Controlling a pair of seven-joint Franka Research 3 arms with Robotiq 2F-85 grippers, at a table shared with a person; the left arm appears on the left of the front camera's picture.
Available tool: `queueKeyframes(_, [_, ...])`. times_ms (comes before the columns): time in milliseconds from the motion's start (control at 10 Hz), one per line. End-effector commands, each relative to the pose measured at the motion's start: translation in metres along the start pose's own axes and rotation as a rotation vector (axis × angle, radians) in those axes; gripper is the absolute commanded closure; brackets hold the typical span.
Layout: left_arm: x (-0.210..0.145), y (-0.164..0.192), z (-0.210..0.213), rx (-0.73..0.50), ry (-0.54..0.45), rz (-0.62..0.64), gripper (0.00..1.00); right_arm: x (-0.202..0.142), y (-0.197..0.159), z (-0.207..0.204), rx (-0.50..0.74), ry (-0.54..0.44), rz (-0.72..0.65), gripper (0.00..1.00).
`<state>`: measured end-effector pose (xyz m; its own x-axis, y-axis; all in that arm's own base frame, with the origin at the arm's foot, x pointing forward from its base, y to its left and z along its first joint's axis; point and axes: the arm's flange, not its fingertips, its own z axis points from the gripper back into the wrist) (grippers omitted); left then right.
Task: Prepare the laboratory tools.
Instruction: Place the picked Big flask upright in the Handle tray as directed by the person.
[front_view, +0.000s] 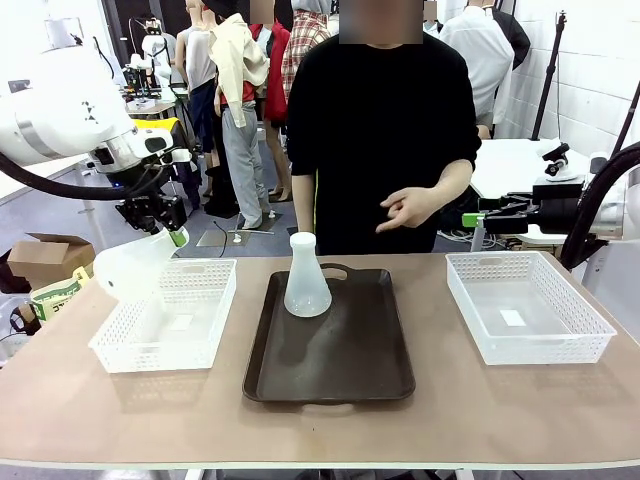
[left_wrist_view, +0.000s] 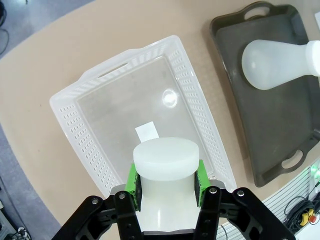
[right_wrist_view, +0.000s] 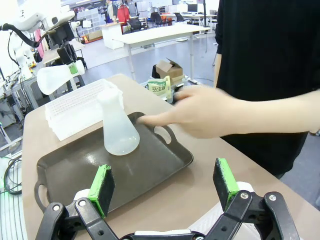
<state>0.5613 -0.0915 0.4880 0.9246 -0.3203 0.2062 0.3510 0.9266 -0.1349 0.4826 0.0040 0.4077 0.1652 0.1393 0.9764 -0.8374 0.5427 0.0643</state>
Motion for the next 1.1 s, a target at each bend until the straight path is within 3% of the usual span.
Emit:
queueKeyframes(0, [-0.0039,-0.0024,0.0055,-0.023,-0.001,-0.032,1.0,0.0002,0.0021,0.0,-0.01,0.012,-0.015,0.0])
queueKeyframes(1000, [-0.0002,-0.0015,0.0011,-0.003,-0.001,-0.007,1.0,0.0002,0.0021,0.0,-0.01,0.012,-0.015,0.0])
